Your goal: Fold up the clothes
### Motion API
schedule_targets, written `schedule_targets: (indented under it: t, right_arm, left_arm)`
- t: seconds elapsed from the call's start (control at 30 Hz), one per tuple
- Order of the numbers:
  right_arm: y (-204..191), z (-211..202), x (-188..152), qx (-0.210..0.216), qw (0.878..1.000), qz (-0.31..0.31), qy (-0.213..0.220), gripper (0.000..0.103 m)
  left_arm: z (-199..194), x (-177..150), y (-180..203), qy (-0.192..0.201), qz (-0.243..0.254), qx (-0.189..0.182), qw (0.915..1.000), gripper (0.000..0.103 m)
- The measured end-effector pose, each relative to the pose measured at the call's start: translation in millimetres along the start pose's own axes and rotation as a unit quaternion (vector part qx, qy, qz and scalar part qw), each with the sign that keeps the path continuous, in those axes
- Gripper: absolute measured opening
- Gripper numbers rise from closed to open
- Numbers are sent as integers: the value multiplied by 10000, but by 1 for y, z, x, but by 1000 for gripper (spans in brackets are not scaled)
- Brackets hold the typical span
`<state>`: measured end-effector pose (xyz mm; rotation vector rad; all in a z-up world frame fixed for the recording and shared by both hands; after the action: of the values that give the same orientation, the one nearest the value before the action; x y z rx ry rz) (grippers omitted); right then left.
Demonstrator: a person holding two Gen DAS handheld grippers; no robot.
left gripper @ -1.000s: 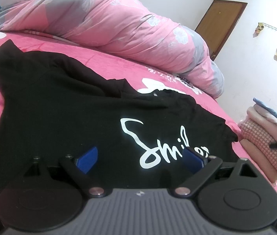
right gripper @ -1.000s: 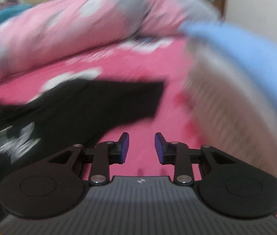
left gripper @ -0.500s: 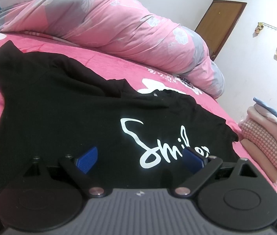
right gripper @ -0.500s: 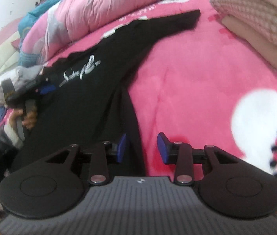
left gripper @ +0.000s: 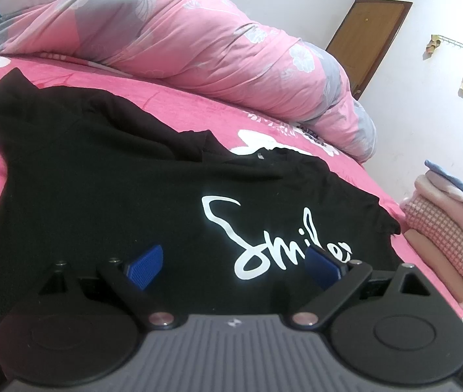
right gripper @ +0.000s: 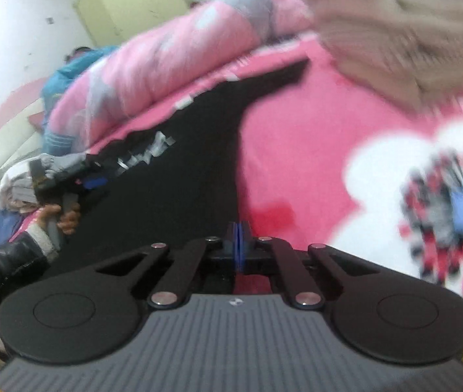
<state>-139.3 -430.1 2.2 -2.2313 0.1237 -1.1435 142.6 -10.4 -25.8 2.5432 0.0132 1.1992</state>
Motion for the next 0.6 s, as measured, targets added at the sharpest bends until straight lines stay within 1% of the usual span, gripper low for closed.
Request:
schedule_targets:
  t: [0.07, 0.17, 0.23, 0.27, 0.33, 0.37, 0.43, 0.47, 0.5, 0.57, 0.6]
  right_arm:
    - [15, -1, -12, -149, 9994, 305, -16, 0]
    - [24, -19, -8, -331, 9975, 481, 385, 0]
    - [30, -29, -7, -438, 9963, 562, 475, 0]
    - [33, -29, -10, -447, 9960, 626, 453, 0]
    - [30, -26, -12, -256, 9963, 715, 396, 0]
    - [28, -24, -13, -158, 9964, 753, 369, 3]
    - [17, -17, -7, 86, 9969, 704, 336, 4]
    - [12, -13, -4, 200, 9970, 676, 313, 10]
    - [8, -7, -2, 239, 9975, 620, 233, 24]
    - [4, 8, -1, 275, 9983, 523, 1, 38]
    - [3, 15, -1, 293, 9984, 477, -114, 40]
  left_arm:
    - [-2, 1, 1, -30, 47, 68, 10000, 95]
    - [-5, 2, 4, -80, 127, 183, 9997, 95]
    - [-7, 3, 5, -114, 181, 260, 9994, 95]
    - [-8, 3, 6, -131, 207, 298, 9993, 95]
    - [-10, 4, 7, -164, 261, 375, 9988, 95]
    - [-11, 4, 8, -181, 287, 413, 9986, 95]
    - [-13, 5, 10, -214, 341, 490, 9980, 95]
    - [-14, 6, 10, -231, 367, 528, 9977, 95]
    - [-15, 6, 11, -248, 394, 567, 9973, 95]
    - [-17, 7, 13, -281, 447, 643, 9965, 94]
    - [-26, 9, 13, -261, 490, 662, 9963, 94]
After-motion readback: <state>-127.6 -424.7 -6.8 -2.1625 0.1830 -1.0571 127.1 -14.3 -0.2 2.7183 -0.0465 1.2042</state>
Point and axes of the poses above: each gripper's, at about its wrist camera, not at the fingertips, and z roughly the way its jaws point, y to its right, x to its top, the point moved 8 cm from there along z, roughly the way its jaws point, and after that the axes turned 15 degrees about x, right-handed, at the moved point
